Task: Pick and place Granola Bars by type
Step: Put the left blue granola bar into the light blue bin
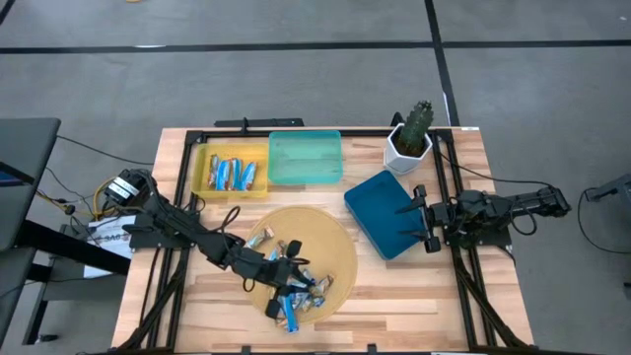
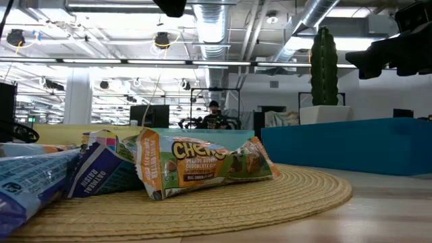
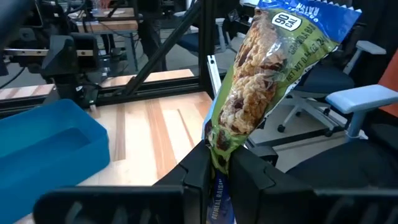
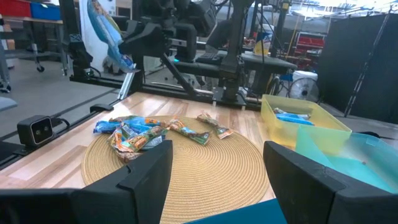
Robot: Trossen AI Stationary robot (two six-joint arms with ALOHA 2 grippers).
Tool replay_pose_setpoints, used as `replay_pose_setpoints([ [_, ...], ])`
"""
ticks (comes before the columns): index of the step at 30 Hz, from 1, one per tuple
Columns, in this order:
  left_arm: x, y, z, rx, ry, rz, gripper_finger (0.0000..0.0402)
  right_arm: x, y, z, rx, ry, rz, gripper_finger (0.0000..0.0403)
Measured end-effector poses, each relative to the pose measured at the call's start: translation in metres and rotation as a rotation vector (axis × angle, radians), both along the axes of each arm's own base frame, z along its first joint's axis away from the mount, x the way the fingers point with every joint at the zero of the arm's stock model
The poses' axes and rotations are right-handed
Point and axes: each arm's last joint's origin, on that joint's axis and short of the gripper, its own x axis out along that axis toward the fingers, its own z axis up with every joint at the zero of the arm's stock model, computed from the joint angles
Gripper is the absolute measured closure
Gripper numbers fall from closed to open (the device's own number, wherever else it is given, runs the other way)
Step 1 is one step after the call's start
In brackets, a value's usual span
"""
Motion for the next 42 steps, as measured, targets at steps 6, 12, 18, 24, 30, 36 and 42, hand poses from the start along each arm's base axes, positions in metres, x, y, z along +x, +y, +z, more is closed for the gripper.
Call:
replay_pose_setpoints([
  [6, 0.001, 0.002, 0.0, 0.011, -0.001, 0.059, 0.0366, 0.0, 0.0, 0.0, 0.0, 0.0, 0.0, 0.0159],
  [12, 0.007, 0.017, 0.0, 0.026, -0.009, 0.201, 0.0366, 0.0, 0.0, 0.0, 0.0, 0.0, 0.0, 0.0159],
  [18, 0.017, 0.044, 0.0, 0.047, -0.018, 0.407, 0.0366, 0.0, 0.0, 0.0, 0.0, 0.0, 0.0, 0.0159],
  [24, 0.026, 0.078, 0.0, 0.066, -0.021, 0.585, 0.0366, 0.0, 0.0, 0.0, 0.0, 0.0, 0.0, 0.0159],
  [30, 0.033, 0.116, 0.0, 0.068, -0.017, 0.698, 0.0366, 0.0, 0.0, 0.0, 0.0, 0.0, -0.001, 0.0159],
  [36, 0.036, 0.146, 0.0, 0.066, -0.015, 0.79, 0.0366, 0.0, 0.0, 0.0, 0.0, 0.0, 0.0, 0.0159],
  [42, 0.036, 0.153, -0.001, 0.07, 0.002, 0.806, 0.0366, 0.0, 0.0, 0.0, 0.0, 0.0, 0.0, 0.0159],
])
